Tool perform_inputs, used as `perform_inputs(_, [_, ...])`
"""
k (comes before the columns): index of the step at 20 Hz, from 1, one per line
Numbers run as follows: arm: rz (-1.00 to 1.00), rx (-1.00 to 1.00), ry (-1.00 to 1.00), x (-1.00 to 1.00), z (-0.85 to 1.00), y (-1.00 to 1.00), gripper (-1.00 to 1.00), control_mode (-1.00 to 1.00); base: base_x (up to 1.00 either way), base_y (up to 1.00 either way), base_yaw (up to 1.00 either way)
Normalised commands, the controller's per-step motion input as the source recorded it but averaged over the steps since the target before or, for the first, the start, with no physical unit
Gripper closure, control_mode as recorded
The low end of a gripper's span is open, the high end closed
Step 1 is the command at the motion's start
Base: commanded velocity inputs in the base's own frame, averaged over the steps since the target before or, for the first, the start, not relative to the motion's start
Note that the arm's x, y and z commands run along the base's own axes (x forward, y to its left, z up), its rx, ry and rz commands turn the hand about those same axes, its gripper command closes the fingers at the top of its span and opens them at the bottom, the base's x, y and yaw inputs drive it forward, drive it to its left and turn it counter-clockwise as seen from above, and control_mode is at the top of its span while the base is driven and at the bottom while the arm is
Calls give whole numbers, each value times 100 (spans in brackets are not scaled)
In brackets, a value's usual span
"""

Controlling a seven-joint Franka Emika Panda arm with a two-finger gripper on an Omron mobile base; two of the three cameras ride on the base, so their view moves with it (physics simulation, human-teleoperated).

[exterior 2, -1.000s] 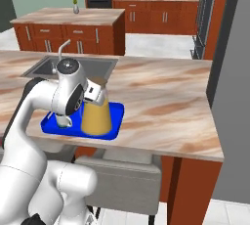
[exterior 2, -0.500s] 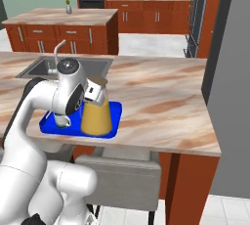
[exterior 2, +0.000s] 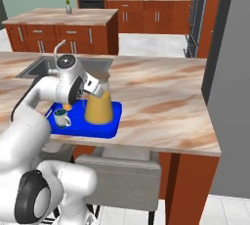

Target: There is a tray on the dining counter. Grab the cup, mug, and pitcher and place them on the tray. The pitcher may be placed next to the tray if it cannot fit the tray.

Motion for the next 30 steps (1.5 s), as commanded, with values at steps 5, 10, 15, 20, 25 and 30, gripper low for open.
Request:
perform_inputs(5, [-2, 0, 0, 84, 0, 14, 100, -100, 0, 0, 0])
perform_inputs(10, [0, 0, 0, 82, -12, 10, 100, -100, 0, 0, 0])
perform_inputs(15, [1, 0, 0, 67, -35, 1, 100, -100, 0, 0, 0])
perform_inputs(20, [3, 0, 0, 70, -50, 9, 100, -100, 0, 0, 0])
perform_inputs(25, [2, -1, 0, 55, -51, 11, 100, -100, 0, 0, 0])
perform_inputs(30, [1, -1, 0, 27, -29, 9, 100, -100, 0, 0, 0])
